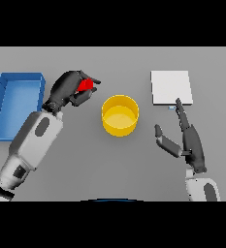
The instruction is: Pick up the red beaker and tilt it to pour out 1 green nut into yellow bowl. Pick up the yellow bowl and place it on the metallic measuring scale.
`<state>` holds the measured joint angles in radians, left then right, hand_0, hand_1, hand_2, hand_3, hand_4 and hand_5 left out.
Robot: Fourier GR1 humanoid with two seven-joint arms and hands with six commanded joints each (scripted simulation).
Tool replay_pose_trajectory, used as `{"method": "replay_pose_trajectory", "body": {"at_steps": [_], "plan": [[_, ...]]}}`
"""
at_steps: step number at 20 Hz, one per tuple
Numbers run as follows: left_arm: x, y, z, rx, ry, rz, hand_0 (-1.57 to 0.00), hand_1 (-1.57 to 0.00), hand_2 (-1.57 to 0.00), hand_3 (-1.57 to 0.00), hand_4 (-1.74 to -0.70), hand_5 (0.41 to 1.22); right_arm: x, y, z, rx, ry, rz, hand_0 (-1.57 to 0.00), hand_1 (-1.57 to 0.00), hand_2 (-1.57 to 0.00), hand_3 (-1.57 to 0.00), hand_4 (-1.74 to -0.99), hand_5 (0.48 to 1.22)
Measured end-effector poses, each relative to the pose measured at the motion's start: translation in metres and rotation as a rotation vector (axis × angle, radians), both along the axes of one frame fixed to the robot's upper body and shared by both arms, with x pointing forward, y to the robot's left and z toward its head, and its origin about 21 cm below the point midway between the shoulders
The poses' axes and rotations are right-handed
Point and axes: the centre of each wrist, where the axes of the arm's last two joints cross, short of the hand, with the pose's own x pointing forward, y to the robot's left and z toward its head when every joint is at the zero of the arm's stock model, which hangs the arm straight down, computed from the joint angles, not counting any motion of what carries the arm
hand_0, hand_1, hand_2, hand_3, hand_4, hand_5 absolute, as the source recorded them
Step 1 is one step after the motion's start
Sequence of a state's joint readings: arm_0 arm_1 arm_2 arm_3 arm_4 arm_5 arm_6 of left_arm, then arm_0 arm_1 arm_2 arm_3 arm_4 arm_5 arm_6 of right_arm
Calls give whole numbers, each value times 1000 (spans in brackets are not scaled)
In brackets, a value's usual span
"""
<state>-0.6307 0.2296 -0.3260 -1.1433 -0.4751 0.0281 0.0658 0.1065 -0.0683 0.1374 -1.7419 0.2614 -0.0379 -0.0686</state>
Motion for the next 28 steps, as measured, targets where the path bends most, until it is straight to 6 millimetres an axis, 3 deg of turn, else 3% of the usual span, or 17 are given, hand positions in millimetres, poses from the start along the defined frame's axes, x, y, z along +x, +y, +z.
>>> {"method": "replay_pose_trajectory", "body": {"at_steps": [7,10,12,20,28], "plan": [[18,-33,16,526,-146,-172,-1570,-1570,-1570,-1570,-1740,1193,0,1,-2,34,1,12,1,1,1,1,-1264,717],[26,-45,25,717,-175,-264,-1571,-1571,-1571,-1571,-1613,1206,0,3,-4,34,-5,3,1,1,1,1,-1258,697],[28,-54,28,867,-178,-307,-1571,-1571,-1571,-1571,-1656,1212,0,5,-7,31,-8,5,1,1,1,1,-1245,679],[31,-95,44,1212,-220,-452,-1571,-1571,-1571,-1571,-1725,1219,1,6,-4,27,-14,-27,1,1,1,1,-1193,648],[30,-108,41,1510,-359,-558,-1571,-1571,-1571,-1571,-1735,1221,3,6,-5,27,-3,-35,1,1,1,1,-1167,626]]}}
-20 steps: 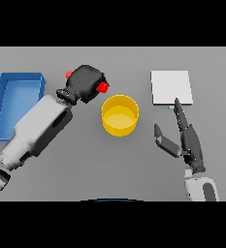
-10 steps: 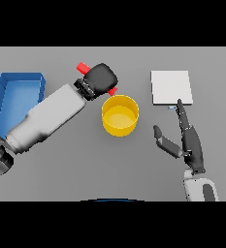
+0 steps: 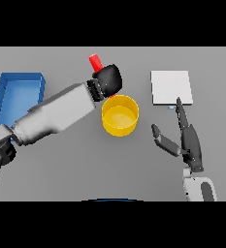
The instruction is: Pick up the red beaker and tilt it to pour out 1 green nut into yellow bowl. Pick up the yellow bowl and place it on the metallic measuring scale.
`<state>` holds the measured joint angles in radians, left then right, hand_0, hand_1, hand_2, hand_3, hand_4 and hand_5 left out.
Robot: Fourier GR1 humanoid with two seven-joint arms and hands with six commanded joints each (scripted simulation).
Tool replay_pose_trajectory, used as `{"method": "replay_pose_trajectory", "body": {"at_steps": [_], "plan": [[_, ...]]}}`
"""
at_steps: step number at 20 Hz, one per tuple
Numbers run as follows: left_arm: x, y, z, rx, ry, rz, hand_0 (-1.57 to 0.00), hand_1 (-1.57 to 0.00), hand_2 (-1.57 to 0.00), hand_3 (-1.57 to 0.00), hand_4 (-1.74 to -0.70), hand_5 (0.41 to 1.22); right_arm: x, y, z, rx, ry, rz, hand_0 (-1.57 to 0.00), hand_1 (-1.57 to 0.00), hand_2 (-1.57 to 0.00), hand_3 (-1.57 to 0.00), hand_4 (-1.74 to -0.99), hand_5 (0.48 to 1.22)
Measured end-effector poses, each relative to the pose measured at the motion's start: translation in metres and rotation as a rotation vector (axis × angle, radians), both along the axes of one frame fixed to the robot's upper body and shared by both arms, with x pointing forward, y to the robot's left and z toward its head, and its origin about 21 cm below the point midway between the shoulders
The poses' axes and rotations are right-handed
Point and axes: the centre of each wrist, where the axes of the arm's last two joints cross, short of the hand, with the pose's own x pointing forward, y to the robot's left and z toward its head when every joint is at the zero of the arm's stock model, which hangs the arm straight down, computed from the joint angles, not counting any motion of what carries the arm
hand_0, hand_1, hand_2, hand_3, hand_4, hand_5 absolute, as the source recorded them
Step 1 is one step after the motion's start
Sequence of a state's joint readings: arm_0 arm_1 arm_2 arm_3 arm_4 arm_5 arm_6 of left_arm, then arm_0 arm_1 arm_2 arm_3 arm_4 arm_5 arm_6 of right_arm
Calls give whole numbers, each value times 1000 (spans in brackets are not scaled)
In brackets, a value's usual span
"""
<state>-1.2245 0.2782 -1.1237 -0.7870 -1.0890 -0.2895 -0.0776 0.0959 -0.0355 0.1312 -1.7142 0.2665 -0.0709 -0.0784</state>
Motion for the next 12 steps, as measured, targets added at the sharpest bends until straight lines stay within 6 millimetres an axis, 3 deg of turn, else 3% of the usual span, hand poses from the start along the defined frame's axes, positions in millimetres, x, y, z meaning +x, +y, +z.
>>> {"method": "replay_pose_trajectory", "body": {"at_steps": [12], "plan": [[-7,-34,2,272,-176,-175,-1571,-1571,-1571,-1571,-1720,1221,-1,0,2,-23,-12,-15,1,1,1,1,-1154,635]]}}
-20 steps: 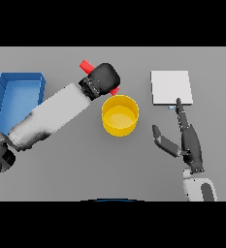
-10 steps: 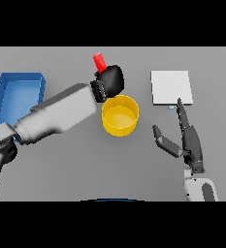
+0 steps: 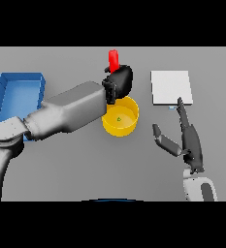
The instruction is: Pick up the red beaker and tilt it to pour out 1 green nut into yellow bowl. Pick up the yellow bowl and place it on the metallic measuring scale.
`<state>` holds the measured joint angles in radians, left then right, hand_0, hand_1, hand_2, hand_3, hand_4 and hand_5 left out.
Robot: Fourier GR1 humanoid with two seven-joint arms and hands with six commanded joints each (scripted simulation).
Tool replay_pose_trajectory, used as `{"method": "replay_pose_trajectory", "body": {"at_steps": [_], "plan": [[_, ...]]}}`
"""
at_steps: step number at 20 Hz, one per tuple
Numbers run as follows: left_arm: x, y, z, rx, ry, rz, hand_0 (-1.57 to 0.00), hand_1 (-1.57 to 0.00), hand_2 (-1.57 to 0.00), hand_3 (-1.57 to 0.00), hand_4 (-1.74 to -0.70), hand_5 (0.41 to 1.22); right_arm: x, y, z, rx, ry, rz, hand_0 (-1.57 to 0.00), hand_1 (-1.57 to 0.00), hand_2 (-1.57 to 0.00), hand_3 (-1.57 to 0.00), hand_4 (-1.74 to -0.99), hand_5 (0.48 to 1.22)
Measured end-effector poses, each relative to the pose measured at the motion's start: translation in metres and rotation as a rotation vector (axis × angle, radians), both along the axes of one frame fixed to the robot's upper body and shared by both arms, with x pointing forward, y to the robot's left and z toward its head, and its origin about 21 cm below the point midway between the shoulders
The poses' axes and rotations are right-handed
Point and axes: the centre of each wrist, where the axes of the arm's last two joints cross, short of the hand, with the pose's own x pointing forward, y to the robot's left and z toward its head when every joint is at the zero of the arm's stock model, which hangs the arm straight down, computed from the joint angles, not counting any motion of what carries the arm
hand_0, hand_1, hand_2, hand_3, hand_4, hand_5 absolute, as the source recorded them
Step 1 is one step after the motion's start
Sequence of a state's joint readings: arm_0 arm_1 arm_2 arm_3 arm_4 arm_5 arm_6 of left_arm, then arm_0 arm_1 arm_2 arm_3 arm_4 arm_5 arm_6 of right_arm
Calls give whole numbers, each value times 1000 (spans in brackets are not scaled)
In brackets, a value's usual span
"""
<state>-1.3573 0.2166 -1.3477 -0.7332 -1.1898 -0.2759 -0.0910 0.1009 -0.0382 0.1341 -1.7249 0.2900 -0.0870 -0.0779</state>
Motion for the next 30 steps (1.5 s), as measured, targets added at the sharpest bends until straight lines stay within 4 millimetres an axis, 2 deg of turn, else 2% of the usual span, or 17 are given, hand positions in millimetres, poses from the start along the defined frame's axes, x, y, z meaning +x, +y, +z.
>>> {"method": "replay_pose_trajectory", "body": {"at_steps": [2,6,8,9,11,14,16,18,20,22,25,27,28,30], "plan": [[4,-2,12,20,-14,-23,-1571,-1571,-1571,-1571,-1721,1221,-4,0,-3,15,-4,13,1,1,1,1,-1153,636],[26,-2,68,29,-133,-13,-1571,-1571,-1571,-1571,-1725,1221,1,0,0,26,-13,20,1,1,1,1,-1154,654],[37,5,105,-48,-172,30,-1571,-1571,-1571,-1179,-1731,1221,1,0,-3,14,-16,29,1,1,1,1,-1160,660],[44,12,117,-84,-200,50,-1571,-1571,-1571,-1257,-1726,1221,-1,-4,-5,10,-24,26,1,1,1,1,-1160,663],[56,29,158,-209,-256,153,-1571,-1571,-1571,-1370,-1727,1221,0,1,-5,13,-30,38,1,1,1,1,-1160,661],[70,61,209,-560,-220,324,-1571,-1571,-1571,-1468,-1734,1221,2,4,-9,14,-7,31,1,1,1,1,-1146,641],[81,105,220,-850,-157,494,-1571,-1571,-1571,-1417,-1736,1221,5,4,-5,-32,-35,23,1,1,1,1,-1144,633],[87,143,227,-1086,-120,605,-1571,-1571,-1571,-1394,-1738,1221,6,6,-4,-29,-37,27,1,1,1,1,-1129,625],[91,186,223,-1299,-100,708,-1571,-1571,-1571,-1458,-1739,1221,9,8,-1,27,-48,50,1,1,1,1,-1093,623],[92,227,208,-1490,-79,818,-1571,-1571,-1571,-1499,-1740,1221,10,7,-3,66,-30,64,1,1,1,1,-1081,631],[89,278,170,-1678,-97,978,-1571,-1571,-1571,-1534,-1740,1221,12,1,-3,72,-21,79,1,1,1,1,-1126,651],[86,295,149,-1770,-133,1078,-1571,-1571,-1571,-1547,-1741,1221,14,6,-1,70,-31,102,1,1,1,1,-1148,663],[83,309,133,-1831,-167,1182,-1571,-1571,-1571,-1552,-1741,1221,13,6,-2,72,-38,111,1,1,1,1,-1157,666],[79,319,120,-1938,-182,1265,-1571,-1571,-1571,-1518,-1741,1221,7,1,-7,49,-35,105,1,1,1,1,-1168,680]]}}
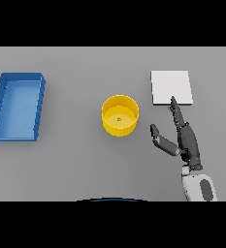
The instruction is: Pick up the red beaker and tilt it to pour out 1 green nut into yellow bowl. Pick up the yellow bowl and place it on the metallic measuring scale.
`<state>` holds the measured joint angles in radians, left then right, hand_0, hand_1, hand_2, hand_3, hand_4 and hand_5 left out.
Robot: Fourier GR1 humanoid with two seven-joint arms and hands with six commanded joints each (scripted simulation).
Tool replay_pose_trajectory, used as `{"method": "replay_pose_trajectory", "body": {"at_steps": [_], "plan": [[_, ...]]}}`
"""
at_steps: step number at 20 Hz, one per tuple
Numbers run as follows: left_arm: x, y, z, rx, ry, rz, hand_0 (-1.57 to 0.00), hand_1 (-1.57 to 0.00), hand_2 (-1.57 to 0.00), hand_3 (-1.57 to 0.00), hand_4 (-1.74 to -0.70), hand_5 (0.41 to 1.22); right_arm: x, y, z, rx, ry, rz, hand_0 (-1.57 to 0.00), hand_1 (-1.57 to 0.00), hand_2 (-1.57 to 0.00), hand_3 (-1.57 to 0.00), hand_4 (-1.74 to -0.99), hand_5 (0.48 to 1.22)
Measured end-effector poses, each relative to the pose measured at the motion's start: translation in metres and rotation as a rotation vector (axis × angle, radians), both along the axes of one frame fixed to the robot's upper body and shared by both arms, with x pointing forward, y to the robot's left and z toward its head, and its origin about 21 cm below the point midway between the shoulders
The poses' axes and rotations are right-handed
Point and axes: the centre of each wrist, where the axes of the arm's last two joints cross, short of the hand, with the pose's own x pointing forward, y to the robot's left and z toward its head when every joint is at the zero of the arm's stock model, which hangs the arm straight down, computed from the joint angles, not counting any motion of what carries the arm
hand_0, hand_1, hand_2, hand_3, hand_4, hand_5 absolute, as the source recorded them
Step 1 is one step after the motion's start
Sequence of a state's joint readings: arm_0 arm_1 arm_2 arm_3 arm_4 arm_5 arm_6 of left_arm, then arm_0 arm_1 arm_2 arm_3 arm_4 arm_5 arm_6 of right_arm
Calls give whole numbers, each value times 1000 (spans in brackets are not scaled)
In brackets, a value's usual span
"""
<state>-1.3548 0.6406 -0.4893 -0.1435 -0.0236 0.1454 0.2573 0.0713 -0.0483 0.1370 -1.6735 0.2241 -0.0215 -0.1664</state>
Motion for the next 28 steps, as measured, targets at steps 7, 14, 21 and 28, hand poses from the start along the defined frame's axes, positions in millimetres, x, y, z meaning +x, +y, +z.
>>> {"method": "replay_pose_trajectory", "body": {"at_steps": [7,14,21,28], "plan": [[-31,23,-75,-234,14,105,-1571,-1571,-1571,-1379,-1741,1221,4,-1,4,-31,6,-1,1,1,1,1,-1202,709],[-80,10,-124,-342,44,176,-1571,-1571,-1571,-1383,-1741,1221,5,-1,-1,-24,2,-6,1,1,1,1,-1186,687],[-113,4,-128,-389,181,104,-1571,-1545,-1489,-1238,-1311,774,6,5,-1,-28,5,0,1,1,1,1,-1163,671],[-131,15,-131,-316,313,-125,-410,-361,-343,-289,-762,651,2,-4,-1,-35,-2,1,1,1,1,1,-1145,685]]}}
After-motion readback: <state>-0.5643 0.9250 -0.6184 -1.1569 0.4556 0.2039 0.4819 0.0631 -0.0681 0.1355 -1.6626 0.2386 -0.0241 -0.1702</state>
